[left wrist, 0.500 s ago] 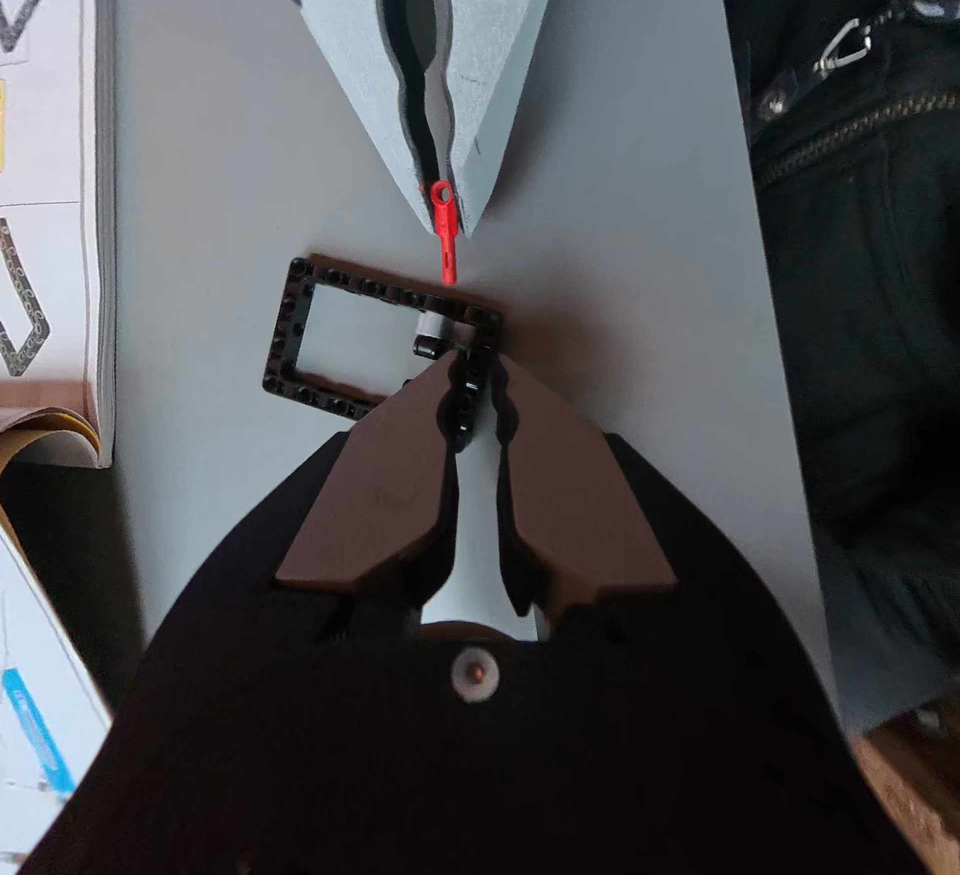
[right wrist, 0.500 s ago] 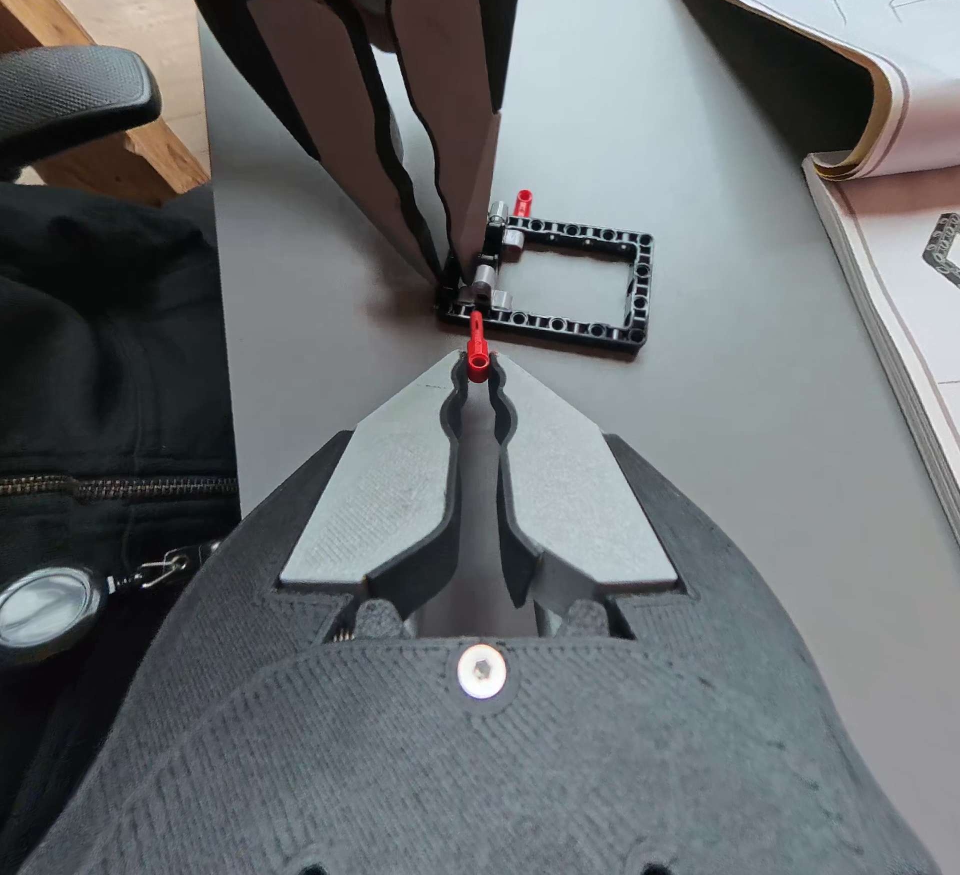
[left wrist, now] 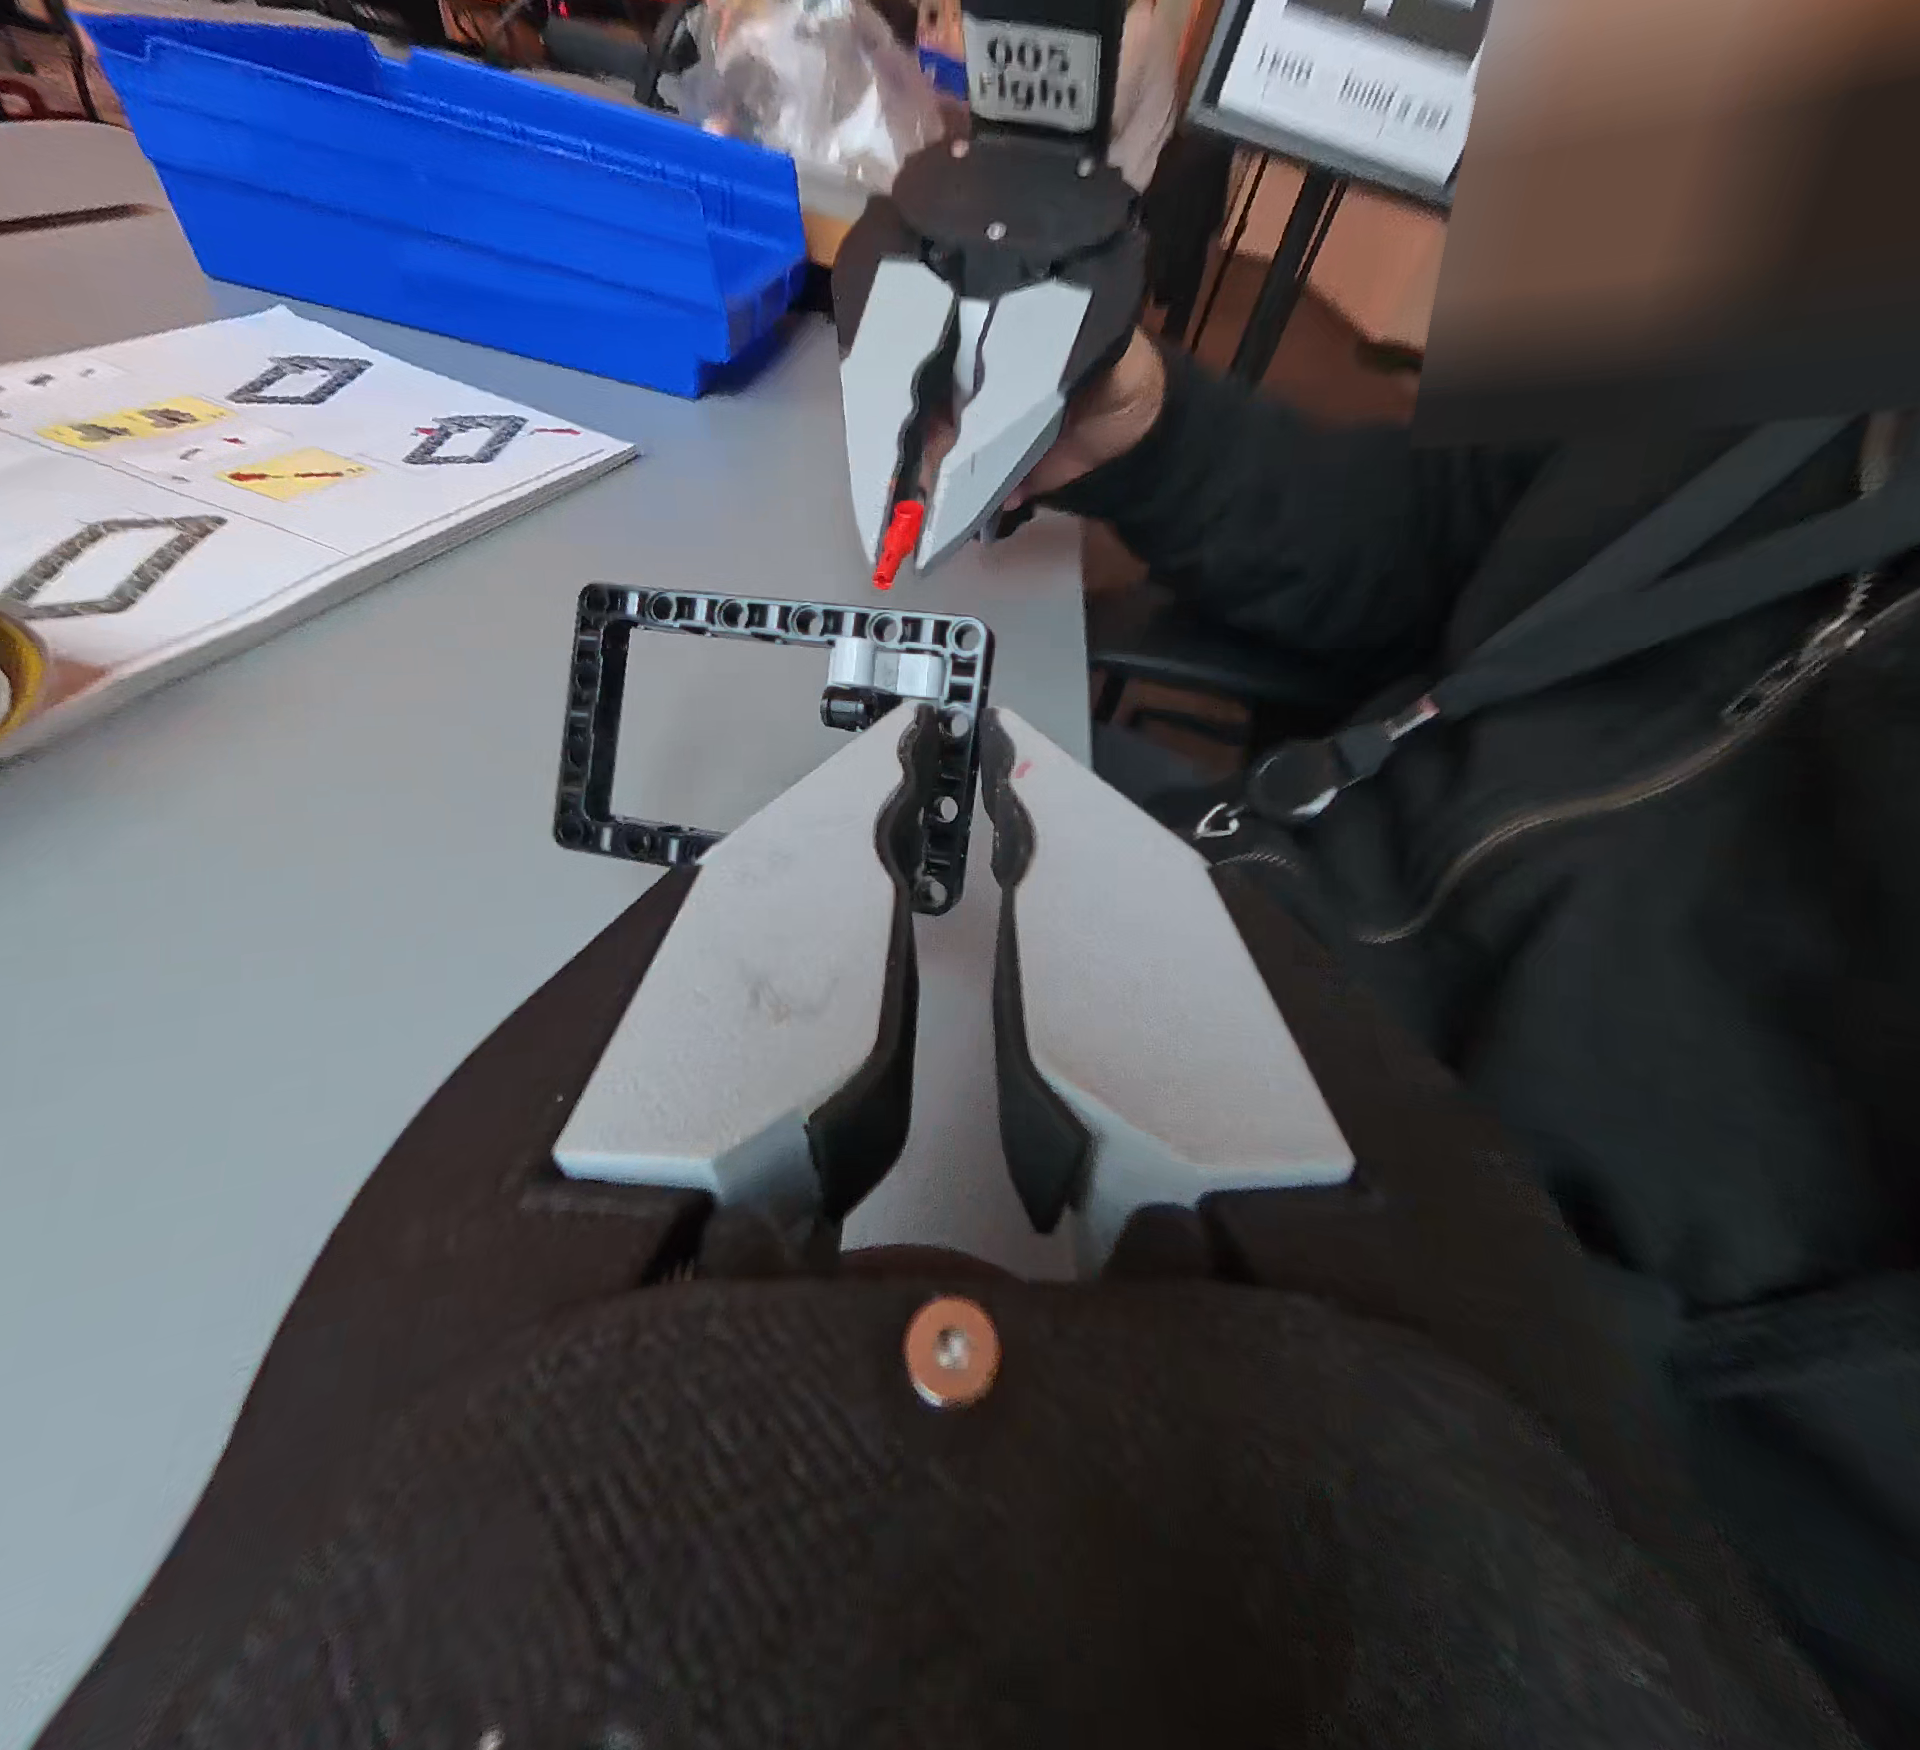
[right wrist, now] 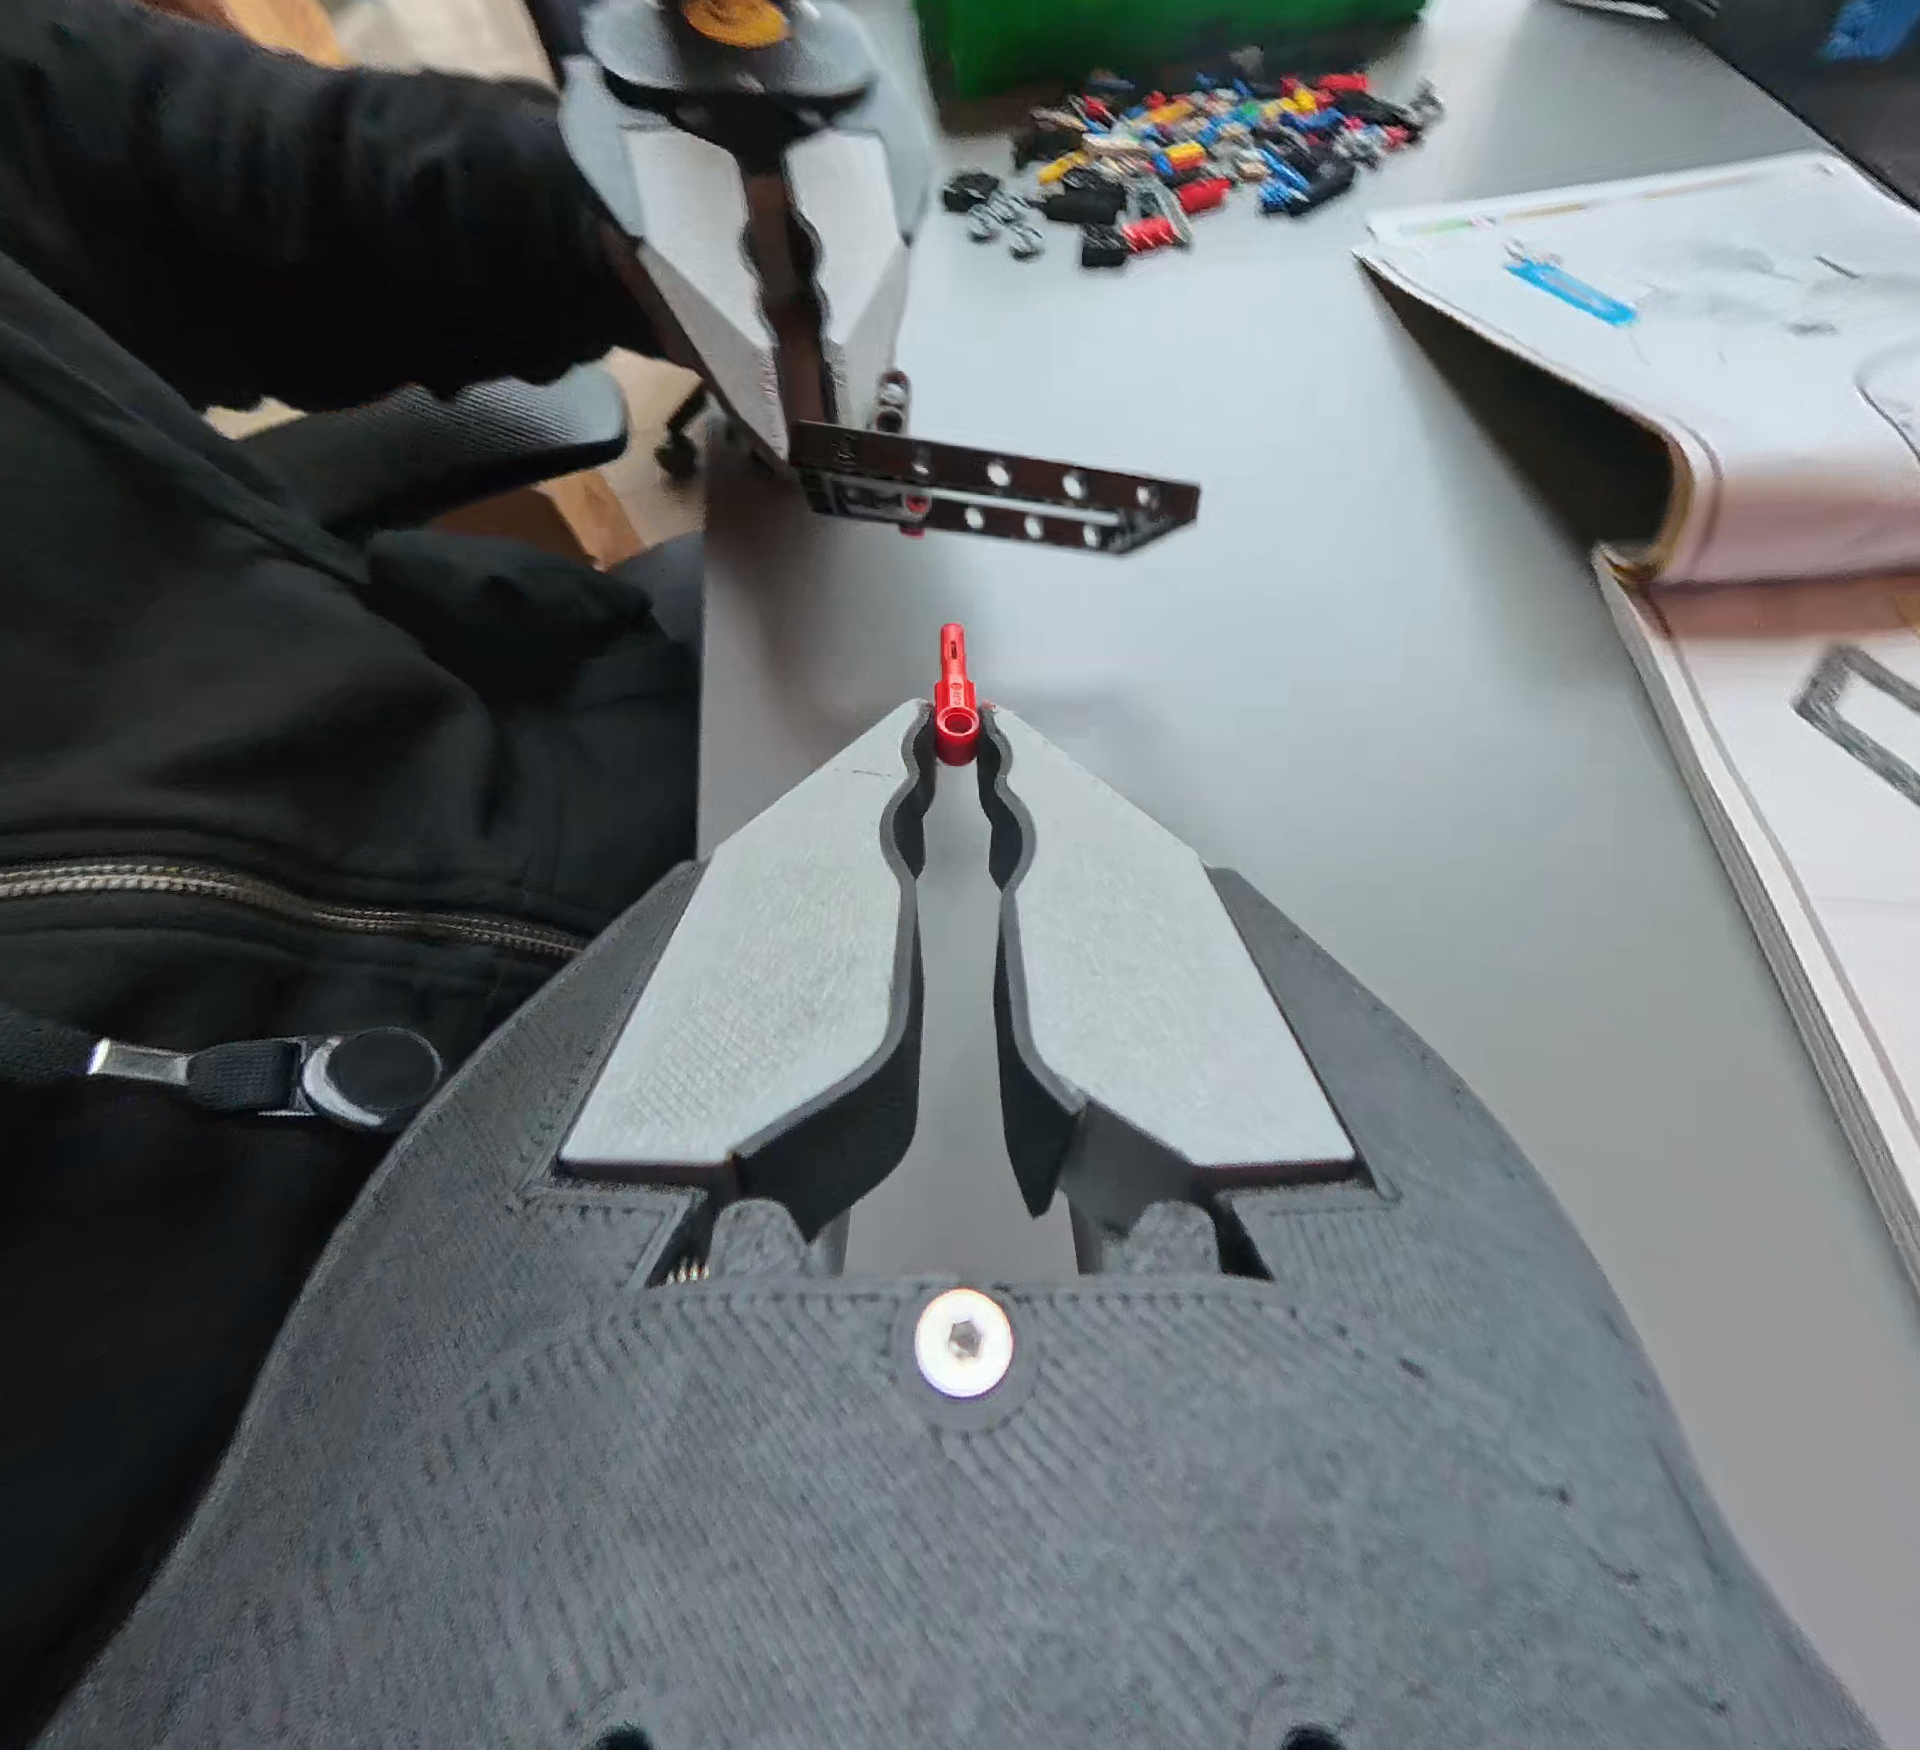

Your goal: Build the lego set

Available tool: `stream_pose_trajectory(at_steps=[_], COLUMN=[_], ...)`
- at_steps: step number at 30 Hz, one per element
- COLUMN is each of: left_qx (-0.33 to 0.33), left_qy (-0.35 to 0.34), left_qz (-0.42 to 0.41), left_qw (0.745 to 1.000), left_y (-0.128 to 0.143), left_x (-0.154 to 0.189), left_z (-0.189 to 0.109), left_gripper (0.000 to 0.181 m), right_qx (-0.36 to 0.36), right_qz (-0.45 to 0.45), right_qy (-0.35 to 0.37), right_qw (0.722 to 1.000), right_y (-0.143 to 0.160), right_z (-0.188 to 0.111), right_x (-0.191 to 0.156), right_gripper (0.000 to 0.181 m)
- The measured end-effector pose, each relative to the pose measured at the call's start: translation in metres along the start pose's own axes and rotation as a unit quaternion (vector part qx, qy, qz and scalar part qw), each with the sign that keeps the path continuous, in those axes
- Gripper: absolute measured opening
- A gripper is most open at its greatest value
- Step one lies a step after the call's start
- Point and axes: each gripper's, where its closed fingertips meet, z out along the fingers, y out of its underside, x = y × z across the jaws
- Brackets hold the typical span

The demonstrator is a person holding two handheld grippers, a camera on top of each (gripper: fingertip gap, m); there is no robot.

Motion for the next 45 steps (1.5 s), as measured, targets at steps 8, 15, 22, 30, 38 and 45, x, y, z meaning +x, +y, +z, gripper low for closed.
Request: stream_pose_trajectory(at_steps=[8,15,22,30,38,45], left_qx=[-0.066,-0.156,-0.284,-0.316,-0.329,-0.391], left_qy=[0.059,-0.02,-0.057,-0.037,-0.092,-0.063], left_qz=[-0.044,0.051,0.195,0.182,0.13,0.123], left_qw=[0.995,0.986,0.937,0.93,0.931,0.91], left_y=[0.018,0.037,0.071,0.071,0.057,0.069], left_x=[0.005,-0.028,-0.031,-0.014,-0.043,-0.049], left_z=[-0.003,-0.007,-0.004,-0.007,-0.003,0.006], left_gripper=[0.006,0.007,0.006,0.025,0.029,0.026], right_qx=[-0.028,-0.024,-0.093,-0.147,-0.132,-0.142], right_qz=[-0.159,-0.08,-0.055,-0.072,-0.045,-0.059], right_qy=[-0.069,-0.05,-0.007,-0.003,-0.004,-0.009], right_qw=[0.984,0.995,0.994,0.987,0.99,0.988], right_y=[-0.007,0.01,0.04,0.054,0.049,0.049], right_z=[0.015,0.026,0.045,0.056,0.056,0.063], right_x=[0.008,0.009,0.014,0.008,0.016,0.017], right_gripper=[0.005,0.005,0.005,0.005,0.004,0.005])
